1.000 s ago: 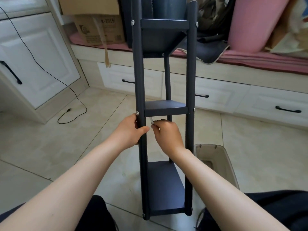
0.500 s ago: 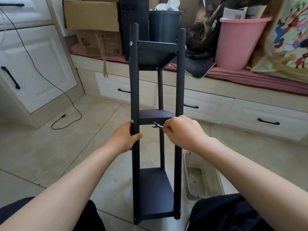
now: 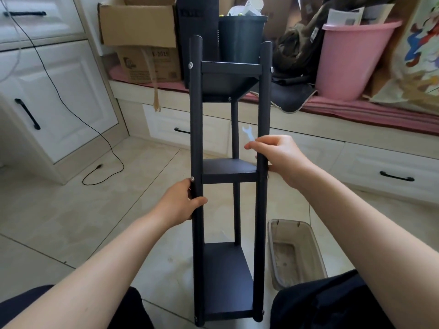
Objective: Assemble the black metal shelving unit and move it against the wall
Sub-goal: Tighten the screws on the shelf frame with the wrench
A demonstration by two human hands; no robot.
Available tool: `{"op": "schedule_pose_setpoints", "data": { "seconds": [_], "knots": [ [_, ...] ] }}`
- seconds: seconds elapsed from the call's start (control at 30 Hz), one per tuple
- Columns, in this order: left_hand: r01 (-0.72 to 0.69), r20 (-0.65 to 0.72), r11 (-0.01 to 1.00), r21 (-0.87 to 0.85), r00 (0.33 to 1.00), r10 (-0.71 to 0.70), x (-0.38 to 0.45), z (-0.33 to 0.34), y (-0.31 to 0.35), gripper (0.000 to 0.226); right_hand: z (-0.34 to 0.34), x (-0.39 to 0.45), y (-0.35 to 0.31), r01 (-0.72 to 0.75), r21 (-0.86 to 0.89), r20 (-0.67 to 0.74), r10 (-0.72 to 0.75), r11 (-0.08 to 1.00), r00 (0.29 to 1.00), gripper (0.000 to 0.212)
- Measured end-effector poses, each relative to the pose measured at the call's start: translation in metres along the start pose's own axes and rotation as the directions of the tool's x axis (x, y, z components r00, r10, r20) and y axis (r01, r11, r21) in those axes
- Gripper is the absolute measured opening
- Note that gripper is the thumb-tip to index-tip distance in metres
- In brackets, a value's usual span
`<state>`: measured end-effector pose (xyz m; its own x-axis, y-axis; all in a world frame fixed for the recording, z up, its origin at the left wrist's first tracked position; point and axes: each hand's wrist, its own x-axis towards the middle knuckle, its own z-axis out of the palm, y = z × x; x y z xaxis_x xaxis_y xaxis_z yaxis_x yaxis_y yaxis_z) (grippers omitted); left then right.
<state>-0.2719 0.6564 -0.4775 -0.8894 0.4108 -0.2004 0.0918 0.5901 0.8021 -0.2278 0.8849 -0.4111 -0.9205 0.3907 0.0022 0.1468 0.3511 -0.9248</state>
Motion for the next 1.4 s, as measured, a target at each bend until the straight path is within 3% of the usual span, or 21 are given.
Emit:
{"op": "schedule_pose_setpoints", "data": {
  "seconds": [0.17, 0.27, 0.63, 0.8, 0.93, 1.1, 1.17, 1.27, 1.33, 1.4],
  "knots": [
    [0.002, -0.009, 1.0, 0.026, 1.0, -0.002, 0.0, -0.002, -0.005, 0.034, 0.018, 0.009, -0.002, 0.013, 0.172, -0.175, 0.018, 0.985, 0.984, 0.008],
    [0.028, -0.035, 0.999, 0.019, 0.999, -0.027, 0.003, -0.009, -0.007, 0.034, 0.027, 0.009, -0.005, 0.045, 0.211, -0.201, -0.001, 0.976, 0.98, 0.009],
    [0.015, -0.151, 0.998, 0.066, 0.989, -0.005, 0.009, -0.027, -0.027, 0.035, 0.041, -0.006, -0.026, 0.185, 0.259, -0.054, -0.177, 0.948, 0.983, 0.006],
    [-0.019, -0.195, 0.989, 0.146, 0.98, 0.048, 0.008, -0.026, -0.037, 0.03, 0.041, -0.012, -0.033, 0.169, 0.249, 0.02, -0.179, 0.954, 0.984, 0.01],
    [-0.003, -0.254, 0.953, 0.303, 0.964, 0.084, 0.007, -0.024, -0.036, 0.039, 0.042, -0.014, -0.038, 0.094, 0.307, 0.123, -0.137, 0.947, 0.983, 0.008],
    [-0.059, -0.354, 0.929, 0.364, 0.914, 0.197, -0.002, -0.019, -0.015, 0.056, 0.042, -0.015, -0.04, 0.124, 0.233, 0.202, -0.173, 0.964, 0.964, 0.01],
    [-0.162, -0.333, 0.9, 0.405, 0.89, 0.311, -0.007, -0.019, -0.005, 0.048, 0.042, -0.016, -0.041, 0.145, 0.176, 0.202, -0.18, 0.974, 0.963, 0.011],
    [-0.355, -0.162, 0.897, 0.263, 0.9, 0.404, -0.016, -0.016, 0.008, 0.045, 0.043, -0.018, -0.043, 0.151, 0.166, 0.198, -0.183, 0.974, 0.963, 0.012],
    [-0.393, -0.007, 0.899, 0.194, 0.916, 0.401, -0.02, -0.013, 0.01, 0.051, 0.043, -0.02, -0.043, 0.146, 0.184, 0.188, -0.181, 0.972, 0.965, 0.012],
    [-0.399, 0.036, 0.895, 0.197, 0.916, 0.4, -0.021, -0.01, 0.007, 0.052, 0.044, -0.022, -0.043, 0.15, 0.194, 0.177, -0.185, 0.969, 0.967, 0.012]
  ]
}}
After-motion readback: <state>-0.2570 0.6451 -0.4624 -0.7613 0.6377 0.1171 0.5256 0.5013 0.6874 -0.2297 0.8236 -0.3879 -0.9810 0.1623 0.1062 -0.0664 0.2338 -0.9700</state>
